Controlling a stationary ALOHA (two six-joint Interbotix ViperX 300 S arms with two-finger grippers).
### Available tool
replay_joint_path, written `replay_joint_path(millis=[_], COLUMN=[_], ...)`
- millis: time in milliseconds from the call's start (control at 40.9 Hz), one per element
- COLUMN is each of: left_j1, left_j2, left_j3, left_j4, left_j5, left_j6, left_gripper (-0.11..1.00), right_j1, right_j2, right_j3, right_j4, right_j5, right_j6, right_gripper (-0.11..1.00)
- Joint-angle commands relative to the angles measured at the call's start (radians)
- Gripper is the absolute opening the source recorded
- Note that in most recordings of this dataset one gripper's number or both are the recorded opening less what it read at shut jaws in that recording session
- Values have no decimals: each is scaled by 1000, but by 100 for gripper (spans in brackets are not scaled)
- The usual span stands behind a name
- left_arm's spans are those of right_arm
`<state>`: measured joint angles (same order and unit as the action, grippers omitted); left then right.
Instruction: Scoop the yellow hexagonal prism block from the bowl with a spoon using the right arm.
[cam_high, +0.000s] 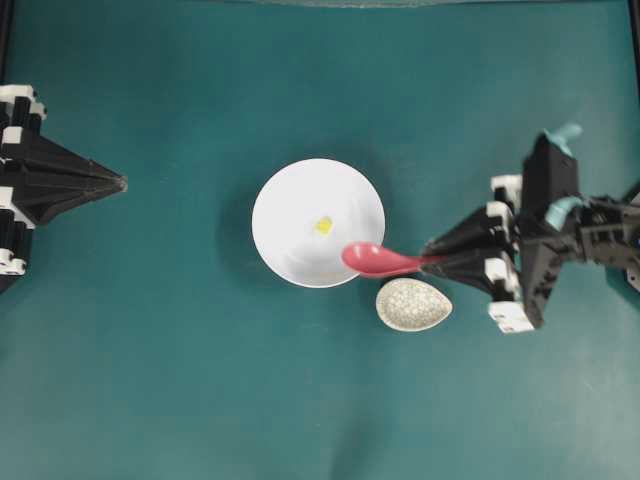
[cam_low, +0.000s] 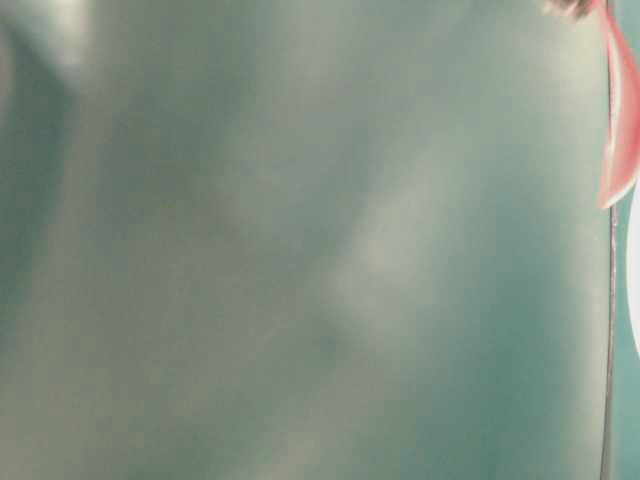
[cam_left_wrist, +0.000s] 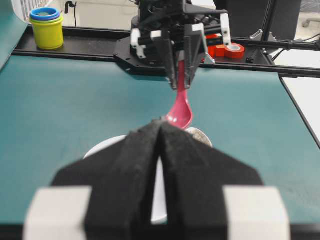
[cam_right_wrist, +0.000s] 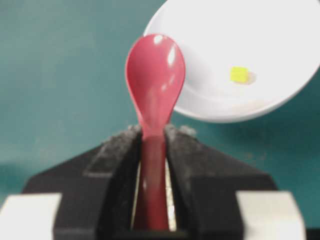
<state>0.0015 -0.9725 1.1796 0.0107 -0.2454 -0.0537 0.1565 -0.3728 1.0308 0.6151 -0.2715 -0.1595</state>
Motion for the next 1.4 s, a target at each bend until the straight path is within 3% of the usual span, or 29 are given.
replay_joint_path(millis=[0,416,783,979,1224,1371], left_j1=[-2,-2,-2,-2,-2,-2], left_j2=[8,9,15,17,18,17], left_j3=[-26,-26,-25,-25,-23,-23], left_j4=[2,0,0,2,2,2], left_j5=[-5,-3,-5,-3,6,15], left_j6=[0,15,17,17,17,17], left_gripper=[-1,-1,-1,-1,-1,-1], right_j1=[-55,-235,-301,-302,-302,-296], right_j2=[-9,37,176,258,327,353], right_j3=[-64,-261,-420,-522,-632,-672], right_j4=[-5,-32,-77,-147,-290,-350], right_j5=[97,462,730,868,1035,1109], right_j6=[-15,-25,-17,8,130,178], right_gripper=[24,24,24,24,24,24])
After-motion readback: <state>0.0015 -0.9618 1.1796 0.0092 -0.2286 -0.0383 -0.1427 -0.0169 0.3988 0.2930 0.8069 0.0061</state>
